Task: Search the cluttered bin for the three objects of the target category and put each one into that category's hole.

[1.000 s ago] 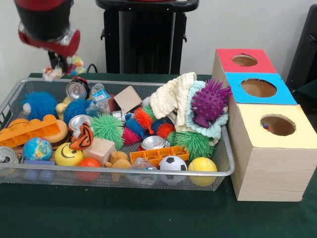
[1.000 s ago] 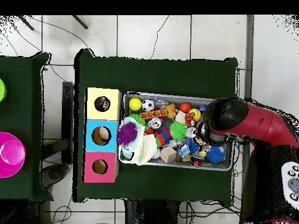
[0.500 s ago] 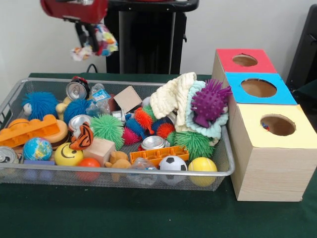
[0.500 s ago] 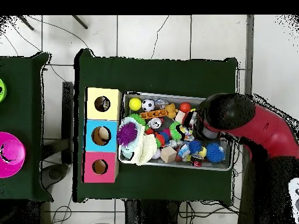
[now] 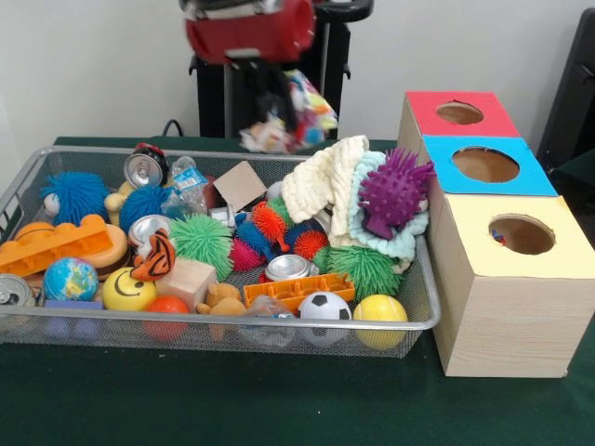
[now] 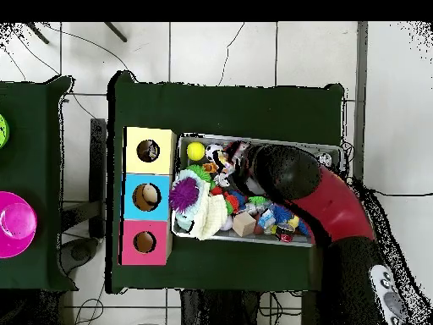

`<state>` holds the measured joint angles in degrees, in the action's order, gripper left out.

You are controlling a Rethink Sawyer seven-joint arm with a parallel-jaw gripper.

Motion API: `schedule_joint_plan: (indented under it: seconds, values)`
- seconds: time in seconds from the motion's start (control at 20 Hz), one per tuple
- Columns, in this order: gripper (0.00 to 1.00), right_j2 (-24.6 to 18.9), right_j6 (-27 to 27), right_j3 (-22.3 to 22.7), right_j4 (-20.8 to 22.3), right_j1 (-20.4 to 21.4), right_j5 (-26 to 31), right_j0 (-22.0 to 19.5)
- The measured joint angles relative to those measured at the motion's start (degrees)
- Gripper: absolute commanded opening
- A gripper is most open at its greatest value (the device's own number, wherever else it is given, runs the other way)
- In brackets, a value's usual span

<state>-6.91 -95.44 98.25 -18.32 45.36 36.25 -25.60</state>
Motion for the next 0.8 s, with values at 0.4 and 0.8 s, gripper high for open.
schedule_joint_plan:
  seconds: [0.4, 0.8]
  values:
    - [0.00, -10.81, -0.47, 9.27, -5.57, -3.24, -28.13, -1.01]
    - [0.00, -19.86, -6.29, 13.08, -7.16, -8.66, -36.17, -2.54]
